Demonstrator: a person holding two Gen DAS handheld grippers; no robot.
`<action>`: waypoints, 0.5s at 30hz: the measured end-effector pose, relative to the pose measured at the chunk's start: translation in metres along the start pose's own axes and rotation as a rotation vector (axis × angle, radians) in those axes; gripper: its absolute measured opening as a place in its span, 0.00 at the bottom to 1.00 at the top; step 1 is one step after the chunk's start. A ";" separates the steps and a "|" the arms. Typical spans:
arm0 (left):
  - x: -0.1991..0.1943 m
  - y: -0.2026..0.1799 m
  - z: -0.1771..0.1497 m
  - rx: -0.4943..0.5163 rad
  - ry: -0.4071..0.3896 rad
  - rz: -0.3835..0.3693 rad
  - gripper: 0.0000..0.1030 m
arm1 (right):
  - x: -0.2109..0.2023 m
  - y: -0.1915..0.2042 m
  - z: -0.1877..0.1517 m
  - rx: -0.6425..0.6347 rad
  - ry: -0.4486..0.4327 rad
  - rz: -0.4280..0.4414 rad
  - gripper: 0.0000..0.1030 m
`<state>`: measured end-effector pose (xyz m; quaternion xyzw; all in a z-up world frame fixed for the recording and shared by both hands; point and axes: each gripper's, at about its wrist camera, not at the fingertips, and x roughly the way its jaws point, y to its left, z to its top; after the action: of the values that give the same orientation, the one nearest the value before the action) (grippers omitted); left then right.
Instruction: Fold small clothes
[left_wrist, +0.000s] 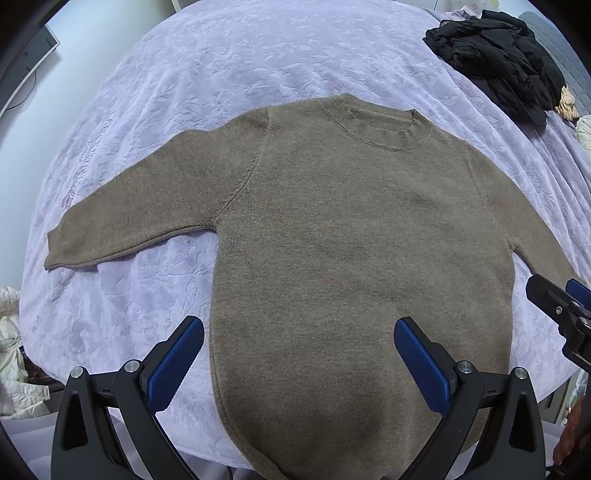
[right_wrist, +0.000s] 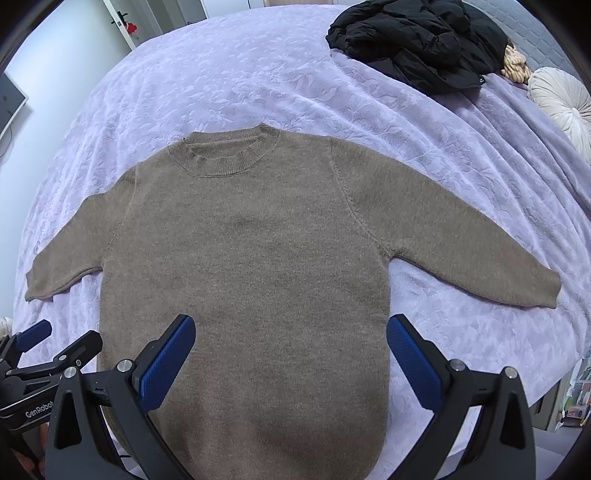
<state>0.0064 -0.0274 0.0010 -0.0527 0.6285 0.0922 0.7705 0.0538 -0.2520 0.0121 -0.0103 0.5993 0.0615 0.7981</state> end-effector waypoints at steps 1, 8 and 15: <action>0.001 0.000 0.000 0.000 0.002 0.000 1.00 | 0.000 0.000 0.000 0.000 0.002 -0.001 1.00; 0.005 0.002 -0.001 -0.004 0.013 0.001 1.00 | 0.005 0.002 0.000 -0.002 0.014 -0.009 1.00; 0.011 0.004 0.000 -0.004 0.024 -0.007 1.00 | 0.010 0.005 0.000 -0.005 0.029 -0.020 1.00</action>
<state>0.0078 -0.0227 -0.0094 -0.0575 0.6374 0.0899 0.7631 0.0565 -0.2463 0.0029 -0.0192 0.6107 0.0549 0.7897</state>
